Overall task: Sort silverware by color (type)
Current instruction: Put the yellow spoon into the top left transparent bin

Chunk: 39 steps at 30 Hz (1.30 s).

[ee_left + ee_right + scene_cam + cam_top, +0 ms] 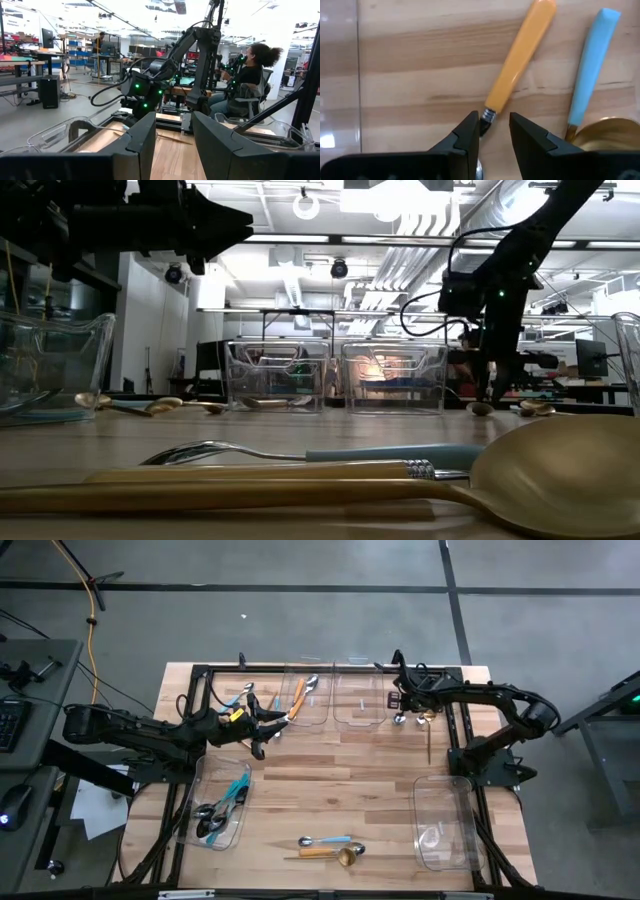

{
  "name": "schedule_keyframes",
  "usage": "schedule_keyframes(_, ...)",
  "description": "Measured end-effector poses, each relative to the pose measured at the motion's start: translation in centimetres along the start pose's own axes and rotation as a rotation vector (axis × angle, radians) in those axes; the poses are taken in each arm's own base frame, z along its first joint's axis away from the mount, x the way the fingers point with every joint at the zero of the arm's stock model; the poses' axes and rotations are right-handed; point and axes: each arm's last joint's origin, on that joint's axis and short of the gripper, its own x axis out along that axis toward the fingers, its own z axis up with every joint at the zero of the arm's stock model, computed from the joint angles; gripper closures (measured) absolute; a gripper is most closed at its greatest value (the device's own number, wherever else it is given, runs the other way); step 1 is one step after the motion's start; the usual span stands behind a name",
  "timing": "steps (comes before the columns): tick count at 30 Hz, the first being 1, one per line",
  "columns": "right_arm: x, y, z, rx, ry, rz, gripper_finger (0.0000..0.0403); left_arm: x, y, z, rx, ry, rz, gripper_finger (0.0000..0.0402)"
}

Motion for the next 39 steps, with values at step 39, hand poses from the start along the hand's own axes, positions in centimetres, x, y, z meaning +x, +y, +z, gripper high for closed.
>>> schedule_keyframes(39, 1.7, -1.3, -1.3, 0.060, -0.102, -0.025, 0.0394, 0.0, 0.0, 0.0, 0.000, -0.001, 0.000, 0.0282)
